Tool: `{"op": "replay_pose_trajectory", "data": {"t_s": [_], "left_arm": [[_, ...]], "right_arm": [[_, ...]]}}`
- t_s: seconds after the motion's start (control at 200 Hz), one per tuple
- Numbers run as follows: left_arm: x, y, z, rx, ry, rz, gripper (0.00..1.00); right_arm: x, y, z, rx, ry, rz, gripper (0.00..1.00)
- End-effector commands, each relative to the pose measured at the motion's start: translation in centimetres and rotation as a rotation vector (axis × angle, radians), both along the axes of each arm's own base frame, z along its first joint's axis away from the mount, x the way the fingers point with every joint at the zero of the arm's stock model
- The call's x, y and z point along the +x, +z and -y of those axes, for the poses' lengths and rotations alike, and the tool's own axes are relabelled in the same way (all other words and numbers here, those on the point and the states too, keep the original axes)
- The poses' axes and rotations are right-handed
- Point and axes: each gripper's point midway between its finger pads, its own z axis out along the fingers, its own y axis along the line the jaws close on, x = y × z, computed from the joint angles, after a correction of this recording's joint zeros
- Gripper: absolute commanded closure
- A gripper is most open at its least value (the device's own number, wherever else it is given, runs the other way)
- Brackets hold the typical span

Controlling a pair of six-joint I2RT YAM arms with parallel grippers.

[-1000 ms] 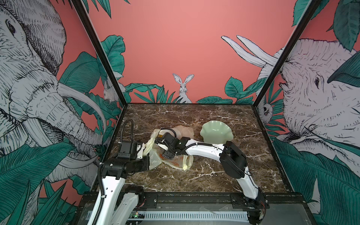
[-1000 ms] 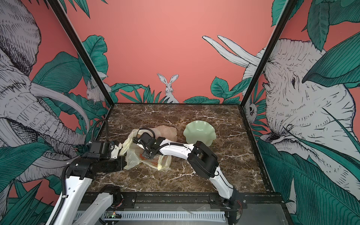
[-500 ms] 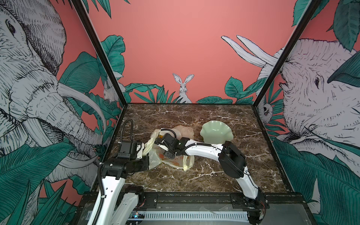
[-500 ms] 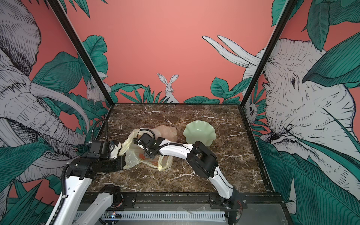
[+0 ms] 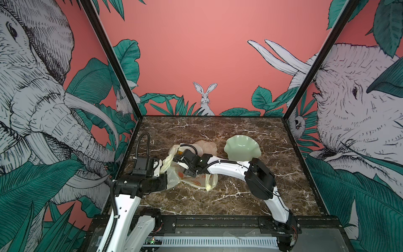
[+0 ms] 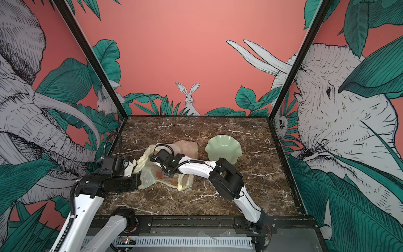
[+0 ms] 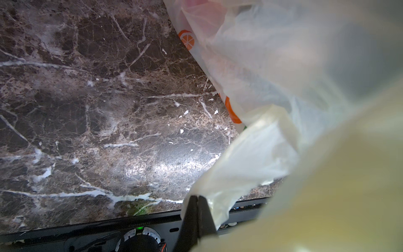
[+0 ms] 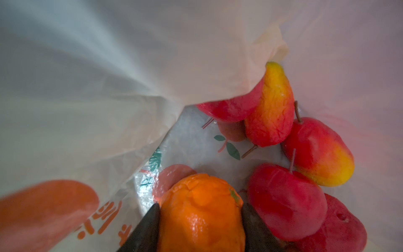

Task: Take fruits out of the plastic bag
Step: Take out the fake fruit from the plastic bag.

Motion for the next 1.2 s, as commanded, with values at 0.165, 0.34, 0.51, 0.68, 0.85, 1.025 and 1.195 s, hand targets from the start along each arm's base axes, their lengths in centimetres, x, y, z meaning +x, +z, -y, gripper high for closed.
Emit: {"op": "replay_pose_trajectory", "data": {"t_s": [0.165,0.34,0.51,0.68,0.85,1.025,1.195], "left_arm": [[0.3,0.8,0.0,0.005,-0.013,0.016,1.0],[0.6,1.1,0.1,0.0,-0.015,0.033,1.0],[1.1,1.8,0.3,-0.001,-0.029,0.07,1.0],[1.3,1.5,0.9,-0.027,-0.059,0.065,1.0],[1.3,1.2,1.0,-0.03,-0.064,0.042,1.0],[1.4,1.4,1.0,-0.03,-0.061,0.056,1.0],[1.3,1.3,1.0,-0.031,-0.062,0.057,1.0]], "right_arm": [[-1.9,6.9,-0.3,0.124,0.097,-0.005,0.59],[-5.0,10.1,-0.7,0.226,0.246,-0.052,0.6],[-7.0,12.3,-0.4,0.288,0.343,-0.053,0.6],[-8.1,14.7,-0.3,0.373,0.392,-0.039,0.6],[-8.7,16.5,-0.3,0.431,0.413,-0.021,0.62],[-10.4,19.7,-0.5,0.533,0.497,-0.017,0.62],[-11.5,23.1,-0.7,0.677,0.544,0.016,0.63]]}}
